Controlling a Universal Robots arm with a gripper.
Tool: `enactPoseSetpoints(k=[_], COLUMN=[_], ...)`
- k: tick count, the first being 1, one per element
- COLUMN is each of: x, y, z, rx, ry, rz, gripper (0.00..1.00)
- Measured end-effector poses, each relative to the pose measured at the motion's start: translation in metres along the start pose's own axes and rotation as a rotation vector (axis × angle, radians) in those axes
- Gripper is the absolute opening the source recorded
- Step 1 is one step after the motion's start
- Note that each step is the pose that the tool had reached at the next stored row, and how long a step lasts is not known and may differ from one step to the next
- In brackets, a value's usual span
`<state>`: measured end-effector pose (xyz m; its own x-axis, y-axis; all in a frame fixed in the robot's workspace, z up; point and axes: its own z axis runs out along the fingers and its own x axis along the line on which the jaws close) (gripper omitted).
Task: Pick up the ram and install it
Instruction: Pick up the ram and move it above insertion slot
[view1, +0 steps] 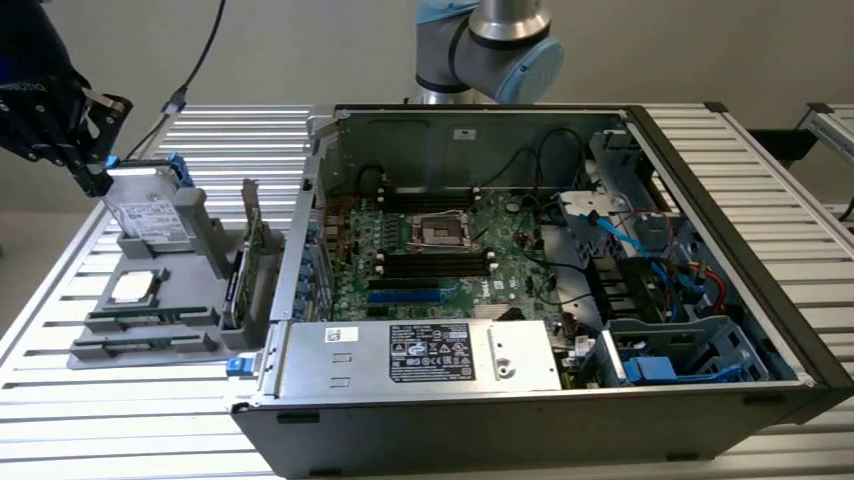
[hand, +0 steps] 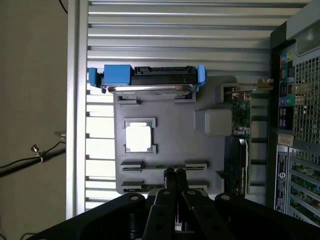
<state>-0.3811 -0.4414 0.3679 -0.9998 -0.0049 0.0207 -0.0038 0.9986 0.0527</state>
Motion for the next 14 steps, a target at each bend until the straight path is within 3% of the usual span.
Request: enactPoseSetpoints(k=[9,14], x=[0.0000,0.0000], y=[-0.0013,-0.0021], z=[0.0003,0.0015], rx=[0.0000,0.0016], ry=[0.0003,0.0043], rz=[-0.006,-0.078], gripper=[0.10,0.10])
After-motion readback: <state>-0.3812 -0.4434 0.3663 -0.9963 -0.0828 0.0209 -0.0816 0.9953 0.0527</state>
